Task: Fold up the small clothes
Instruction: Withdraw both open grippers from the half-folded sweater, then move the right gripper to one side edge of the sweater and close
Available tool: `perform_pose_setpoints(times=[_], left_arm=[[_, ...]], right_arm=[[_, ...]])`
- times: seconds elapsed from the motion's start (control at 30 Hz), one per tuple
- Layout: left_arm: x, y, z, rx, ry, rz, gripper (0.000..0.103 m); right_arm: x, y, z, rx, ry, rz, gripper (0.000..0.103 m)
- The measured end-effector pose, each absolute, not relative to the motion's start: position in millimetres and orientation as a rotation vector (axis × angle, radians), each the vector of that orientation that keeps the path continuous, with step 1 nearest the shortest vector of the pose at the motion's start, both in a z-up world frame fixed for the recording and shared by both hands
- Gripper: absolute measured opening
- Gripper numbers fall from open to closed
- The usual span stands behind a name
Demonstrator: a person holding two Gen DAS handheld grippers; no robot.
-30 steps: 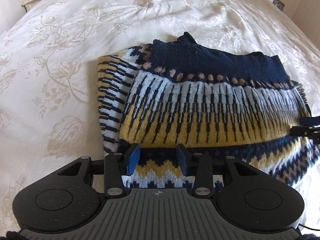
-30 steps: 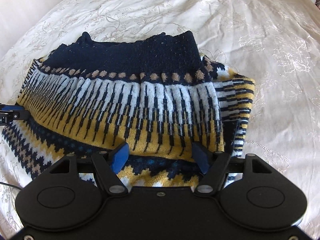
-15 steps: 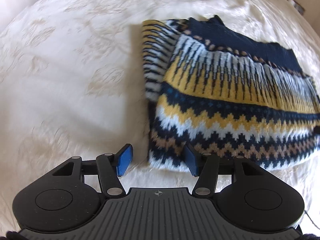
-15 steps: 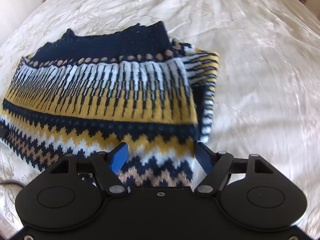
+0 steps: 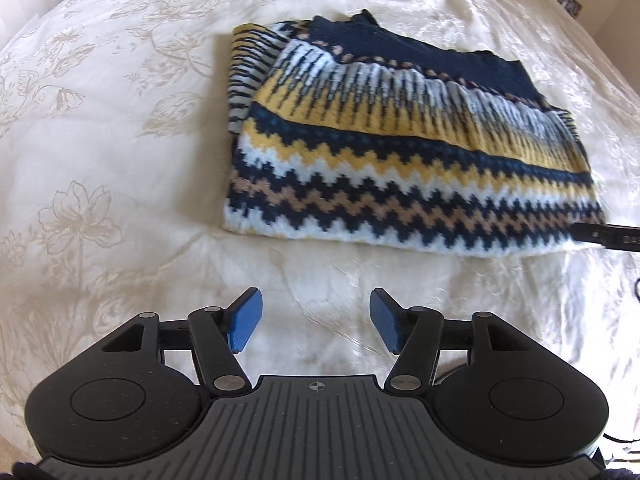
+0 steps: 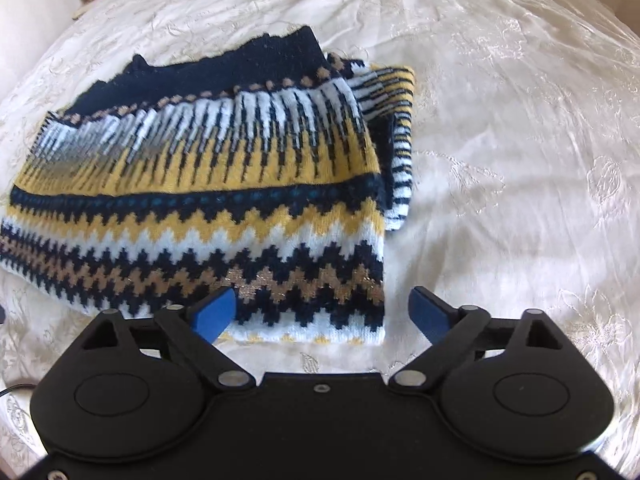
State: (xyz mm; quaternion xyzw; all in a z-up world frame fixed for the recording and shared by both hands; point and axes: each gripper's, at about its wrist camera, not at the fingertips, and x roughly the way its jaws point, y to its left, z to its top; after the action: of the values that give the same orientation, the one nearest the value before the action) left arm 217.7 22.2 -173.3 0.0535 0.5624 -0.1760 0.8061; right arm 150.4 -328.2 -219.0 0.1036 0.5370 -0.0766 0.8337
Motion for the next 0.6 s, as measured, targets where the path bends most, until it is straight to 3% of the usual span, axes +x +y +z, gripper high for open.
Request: perform_pose_setpoints(times=[0.13, 0.6], left_arm=[[214.5, 12.7, -165.6, 0.115, 1.198, -0.385, 0.058], [279.4, -56.2, -146.5, 0.059, 1.145, -0.385, 0.059]], right_arm=[[147.1, -329.9, -236.0, 0.208, 1.191, -0.164, 0.101], [117.7, -378.5, -230.6, 0.503, 1.111, -0.088, 0.102]])
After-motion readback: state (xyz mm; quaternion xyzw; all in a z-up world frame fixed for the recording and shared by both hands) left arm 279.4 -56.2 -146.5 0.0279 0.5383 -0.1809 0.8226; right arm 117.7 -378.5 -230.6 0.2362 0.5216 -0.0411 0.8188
